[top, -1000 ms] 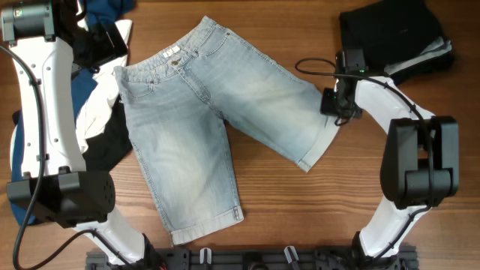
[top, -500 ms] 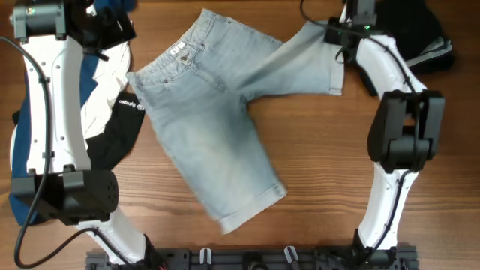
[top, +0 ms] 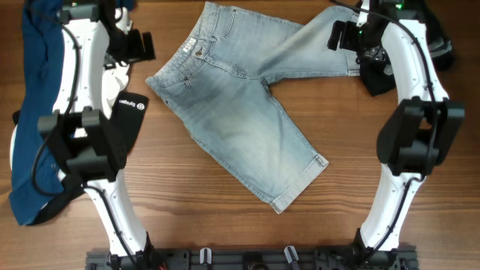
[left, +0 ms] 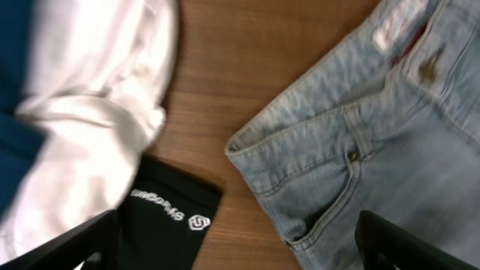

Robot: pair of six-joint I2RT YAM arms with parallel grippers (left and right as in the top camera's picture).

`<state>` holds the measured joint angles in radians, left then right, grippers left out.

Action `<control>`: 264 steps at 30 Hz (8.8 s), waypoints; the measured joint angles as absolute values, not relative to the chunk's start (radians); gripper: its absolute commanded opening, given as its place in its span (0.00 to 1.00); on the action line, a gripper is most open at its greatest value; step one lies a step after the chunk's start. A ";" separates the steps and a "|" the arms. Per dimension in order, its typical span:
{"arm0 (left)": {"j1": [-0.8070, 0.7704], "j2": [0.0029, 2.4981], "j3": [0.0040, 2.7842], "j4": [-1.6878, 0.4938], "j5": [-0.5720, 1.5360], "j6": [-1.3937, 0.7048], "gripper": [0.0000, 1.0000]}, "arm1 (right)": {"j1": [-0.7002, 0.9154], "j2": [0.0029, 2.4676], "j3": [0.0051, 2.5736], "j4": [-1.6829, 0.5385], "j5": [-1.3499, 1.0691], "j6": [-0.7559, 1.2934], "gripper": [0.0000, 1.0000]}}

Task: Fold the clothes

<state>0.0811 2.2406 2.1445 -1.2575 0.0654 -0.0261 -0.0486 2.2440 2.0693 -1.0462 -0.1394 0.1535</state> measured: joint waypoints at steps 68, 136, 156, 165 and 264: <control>0.145 2.062 2.060 -1.434 0.046 -0.246 0.04 | 0.376 1.802 1.048 -0.805 -0.328 0.314 0.64; -0.081 1.956 2.059 -1.547 0.075 -0.246 0.04 | 0.012 1.380 1.086 -1.127 -0.209 0.519 0.04; -0.092 1.632 1.791 -1.428 -0.068 -0.359 0.04 | -0.071 1.618 1.402 -0.849 -0.293 0.300 0.04; 0.043 1.650 1.410 -1.010 -0.093 -0.456 0.04 | 0.070 1.858 1.449 -0.427 -0.248 0.304 0.04; 0.061 1.881 1.138 -0.612 -0.017 -0.386 1.00 | 0.125 2.141 1.707 -0.793 -0.146 0.405 1.00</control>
